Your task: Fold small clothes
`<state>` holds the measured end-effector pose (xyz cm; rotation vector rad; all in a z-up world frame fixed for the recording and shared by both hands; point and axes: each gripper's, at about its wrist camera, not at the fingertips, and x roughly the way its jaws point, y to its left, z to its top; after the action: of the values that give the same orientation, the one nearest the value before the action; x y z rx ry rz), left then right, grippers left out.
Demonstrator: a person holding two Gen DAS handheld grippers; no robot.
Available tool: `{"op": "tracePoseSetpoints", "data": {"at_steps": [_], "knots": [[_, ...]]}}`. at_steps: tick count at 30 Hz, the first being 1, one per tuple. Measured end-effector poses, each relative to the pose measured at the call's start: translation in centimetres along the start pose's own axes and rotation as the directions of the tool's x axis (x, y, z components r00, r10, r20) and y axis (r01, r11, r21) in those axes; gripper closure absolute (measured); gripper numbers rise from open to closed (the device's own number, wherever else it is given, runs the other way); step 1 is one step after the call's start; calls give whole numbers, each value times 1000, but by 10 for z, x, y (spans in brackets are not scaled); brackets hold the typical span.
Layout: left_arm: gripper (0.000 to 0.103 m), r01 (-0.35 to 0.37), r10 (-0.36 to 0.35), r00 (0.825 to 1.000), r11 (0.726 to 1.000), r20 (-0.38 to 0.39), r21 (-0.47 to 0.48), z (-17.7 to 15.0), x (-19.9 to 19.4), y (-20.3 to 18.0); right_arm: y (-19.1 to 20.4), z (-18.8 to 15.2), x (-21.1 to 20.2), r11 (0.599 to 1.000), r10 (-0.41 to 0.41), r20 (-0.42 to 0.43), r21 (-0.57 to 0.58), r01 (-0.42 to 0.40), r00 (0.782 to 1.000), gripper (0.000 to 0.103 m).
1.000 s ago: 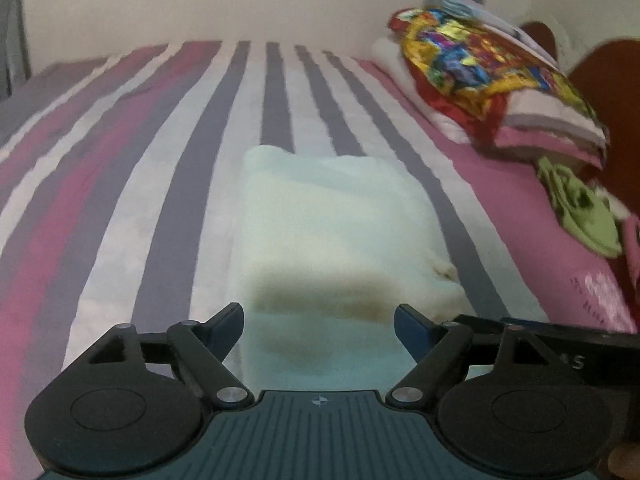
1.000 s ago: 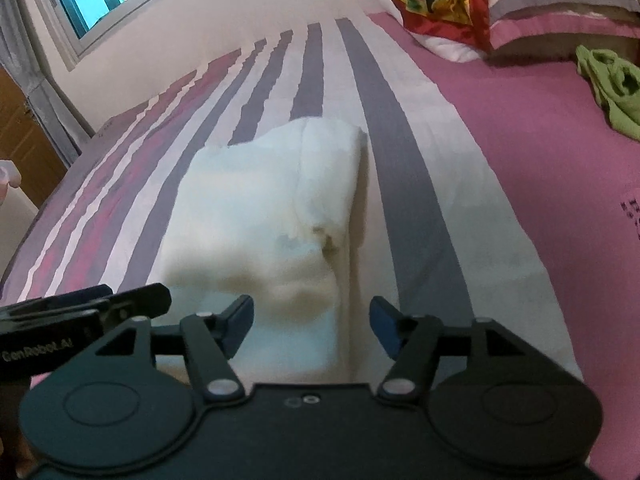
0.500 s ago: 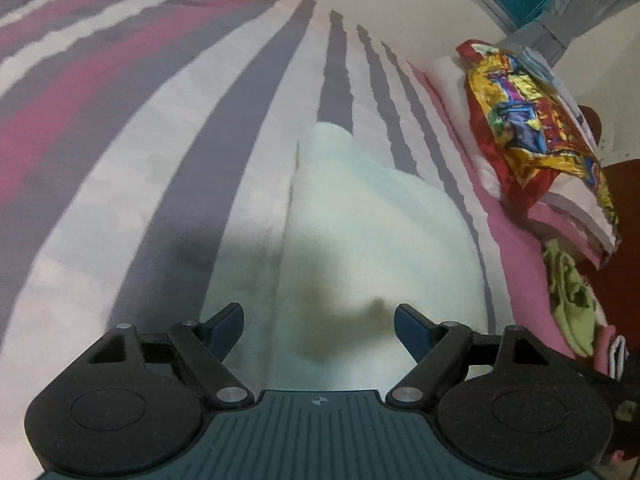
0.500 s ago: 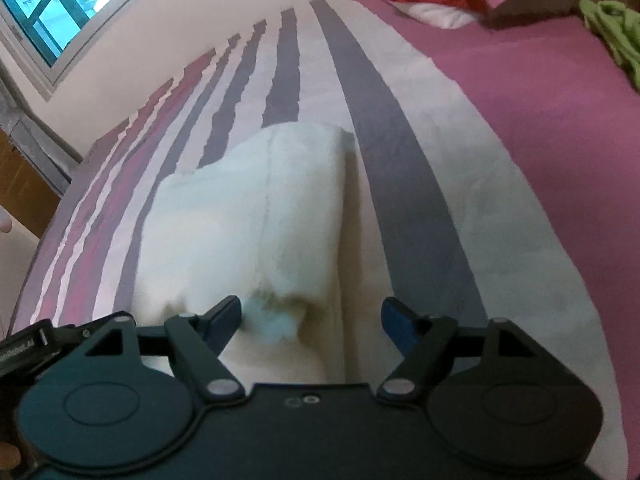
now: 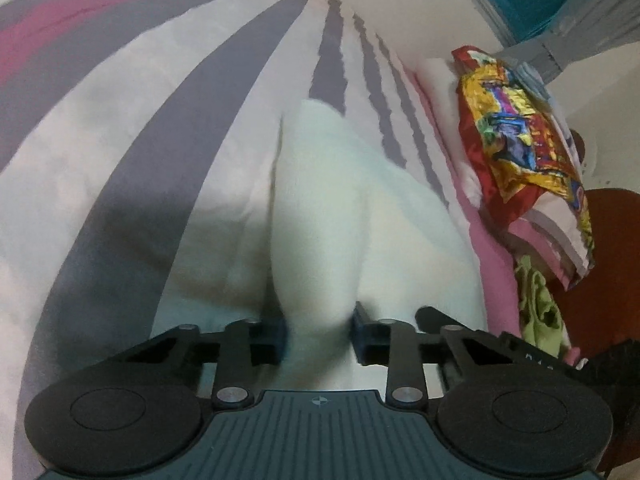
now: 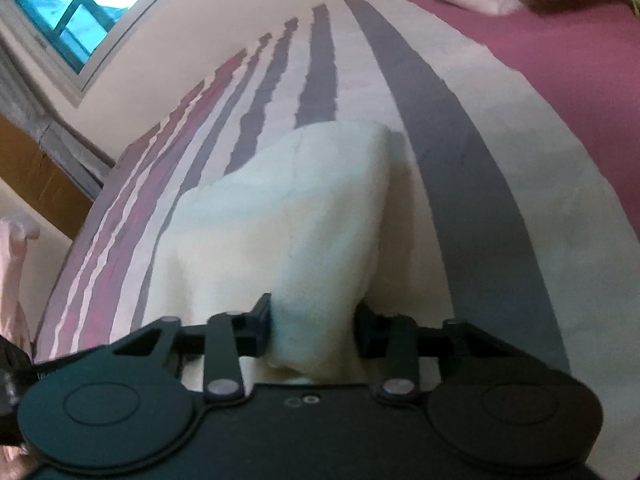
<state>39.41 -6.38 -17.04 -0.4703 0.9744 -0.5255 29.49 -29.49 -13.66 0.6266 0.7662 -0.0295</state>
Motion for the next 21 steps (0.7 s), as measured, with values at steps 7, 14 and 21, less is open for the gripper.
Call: {"op": "tracePoseSetpoints", "data": {"at_steps": [7,14,21], "knots": [[77,54,-57,997,998,59,41,15,-33,-19,32,-3,-29,997,42,78,-60,-37,996,69],[77,56,-63,987,997,146,54,42,-93,-8,82,9,-50,986,115,113,-134,-99,987,70],[77,-19,8,980,999,199,51,54,-147,44,138,0,-35,967,186,86,-195,-166,979,70]]}}
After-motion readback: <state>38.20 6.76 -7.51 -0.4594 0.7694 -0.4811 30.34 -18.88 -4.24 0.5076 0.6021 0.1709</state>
